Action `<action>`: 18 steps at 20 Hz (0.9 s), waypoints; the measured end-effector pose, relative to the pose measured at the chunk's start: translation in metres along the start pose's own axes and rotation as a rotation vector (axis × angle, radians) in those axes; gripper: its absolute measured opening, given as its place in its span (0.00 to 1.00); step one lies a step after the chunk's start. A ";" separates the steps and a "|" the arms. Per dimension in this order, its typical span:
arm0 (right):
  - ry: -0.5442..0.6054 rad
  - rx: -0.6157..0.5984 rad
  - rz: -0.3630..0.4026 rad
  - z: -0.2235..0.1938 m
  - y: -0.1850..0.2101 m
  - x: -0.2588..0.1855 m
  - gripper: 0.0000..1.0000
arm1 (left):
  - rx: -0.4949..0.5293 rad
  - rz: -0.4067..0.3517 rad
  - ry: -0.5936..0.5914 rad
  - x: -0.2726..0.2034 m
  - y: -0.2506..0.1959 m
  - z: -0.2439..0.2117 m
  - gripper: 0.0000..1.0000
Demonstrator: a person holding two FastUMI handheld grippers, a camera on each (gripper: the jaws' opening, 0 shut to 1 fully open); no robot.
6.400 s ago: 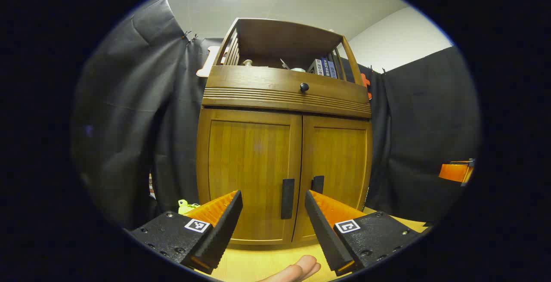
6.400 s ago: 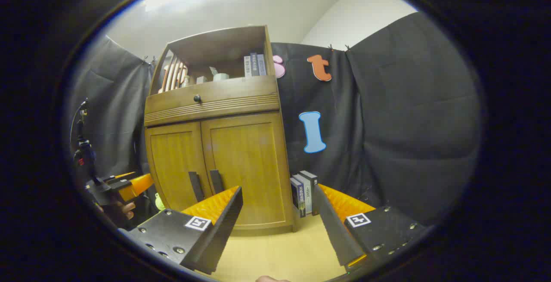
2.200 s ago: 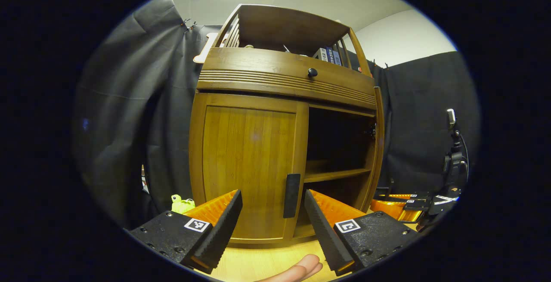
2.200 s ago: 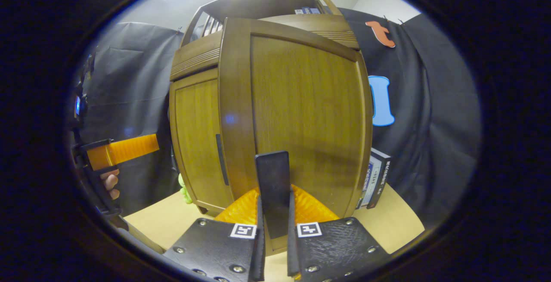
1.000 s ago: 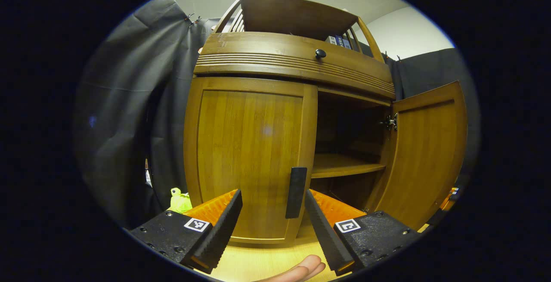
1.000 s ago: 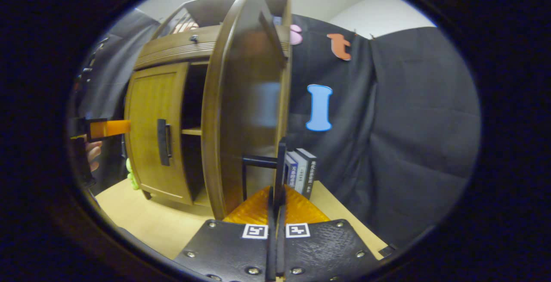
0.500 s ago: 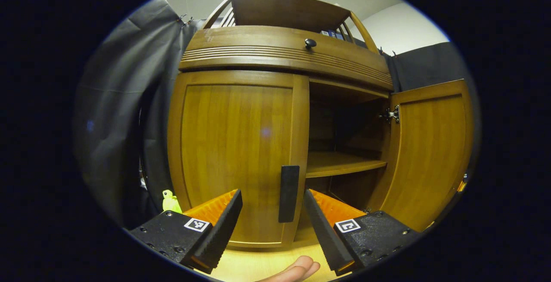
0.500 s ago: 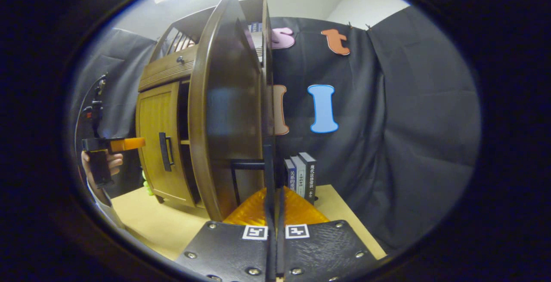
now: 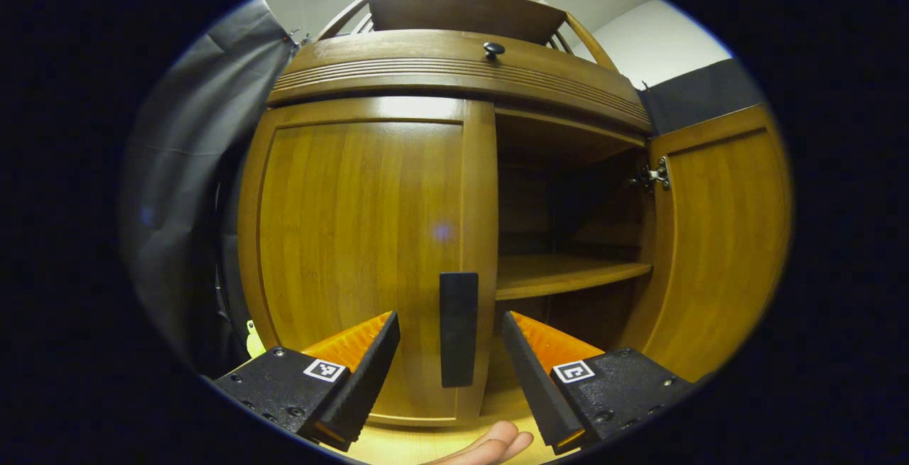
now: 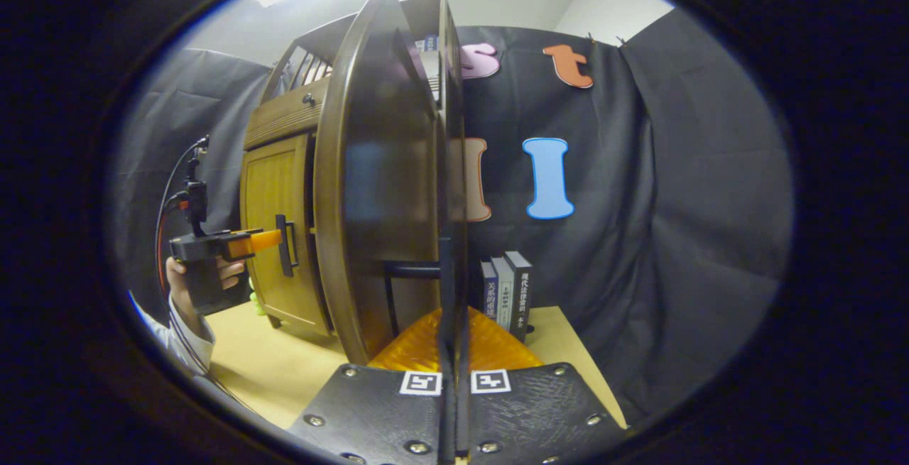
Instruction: Open the right door of the double-door shoe cabinet with the right hand, and open the left door with the left hand.
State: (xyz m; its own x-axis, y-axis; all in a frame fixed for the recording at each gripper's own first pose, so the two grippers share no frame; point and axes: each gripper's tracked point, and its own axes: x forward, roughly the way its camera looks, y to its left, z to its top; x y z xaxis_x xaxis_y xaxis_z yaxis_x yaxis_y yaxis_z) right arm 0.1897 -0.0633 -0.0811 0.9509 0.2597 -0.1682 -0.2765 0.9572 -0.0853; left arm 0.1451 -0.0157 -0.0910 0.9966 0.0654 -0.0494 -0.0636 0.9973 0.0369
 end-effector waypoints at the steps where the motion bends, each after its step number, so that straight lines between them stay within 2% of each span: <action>1: 0.000 -0.014 -0.018 -0.001 -0.001 0.002 0.02 | 0.006 0.001 -0.007 0.006 0.000 -0.001 0.84; 2: 0.006 -0.023 -0.044 0.001 -0.004 -0.008 0.18 | 0.007 -0.008 -0.002 0.012 -0.001 -0.003 0.91; 5: -0.023 -0.051 -0.125 0.008 -0.026 -0.034 0.66 | -0.001 -0.029 0.025 0.025 -0.007 -0.019 0.91; 6: -0.035 -0.044 -0.138 0.007 -0.028 -0.041 0.82 | -0.008 -0.041 0.023 0.027 -0.010 -0.020 0.96; 7: -0.055 -0.039 -0.163 0.010 -0.034 -0.049 0.98 | -0.023 -0.060 -0.003 0.029 -0.015 -0.016 0.91; 8: -0.075 -0.031 -0.167 0.015 -0.035 -0.059 0.93 | -0.032 -0.071 -0.025 0.030 -0.016 -0.014 0.82; 9: -0.095 -0.021 -0.169 0.021 -0.034 -0.067 0.94 | -0.041 -0.070 -0.055 0.032 -0.016 -0.008 0.74; 10: -0.113 -0.017 -0.174 0.026 -0.032 -0.074 0.94 | -0.034 -0.038 -0.056 0.036 -0.010 -0.010 0.65; 11: -0.136 -0.016 -0.178 0.033 -0.030 -0.081 0.99 | -0.028 -0.008 -0.059 0.041 -0.003 -0.010 0.56; 12: -0.161 -0.009 -0.184 0.042 -0.027 -0.088 0.94 | -0.021 -0.018 -0.034 0.044 -0.005 -0.016 0.47; 13: -0.185 0.010 -0.185 0.050 -0.022 -0.094 0.96 | -0.018 -0.007 0.000 0.043 -0.002 -0.022 0.39; 14: -0.202 0.038 -0.182 0.055 -0.016 -0.099 0.93 | -0.004 -0.011 -0.028 0.043 -0.006 -0.019 0.35; 17: -0.211 0.099 -0.151 0.063 0.002 -0.108 0.96 | 0.076 -0.035 0.024 0.041 -0.004 -0.024 0.32; 18: -0.203 0.094 -0.147 0.063 0.006 -0.108 0.93 | 0.070 -0.045 0.027 0.040 -0.006 -0.021 0.32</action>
State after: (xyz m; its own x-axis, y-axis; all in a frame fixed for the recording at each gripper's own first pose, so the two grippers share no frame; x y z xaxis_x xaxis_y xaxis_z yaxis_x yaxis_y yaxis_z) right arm 0.0942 -0.0776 -0.0017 0.9909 0.1285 0.0408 -0.1286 0.9917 -0.0013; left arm 0.1845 -0.0179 -0.1142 0.9966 0.0219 -0.0793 -0.0136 0.9945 0.1038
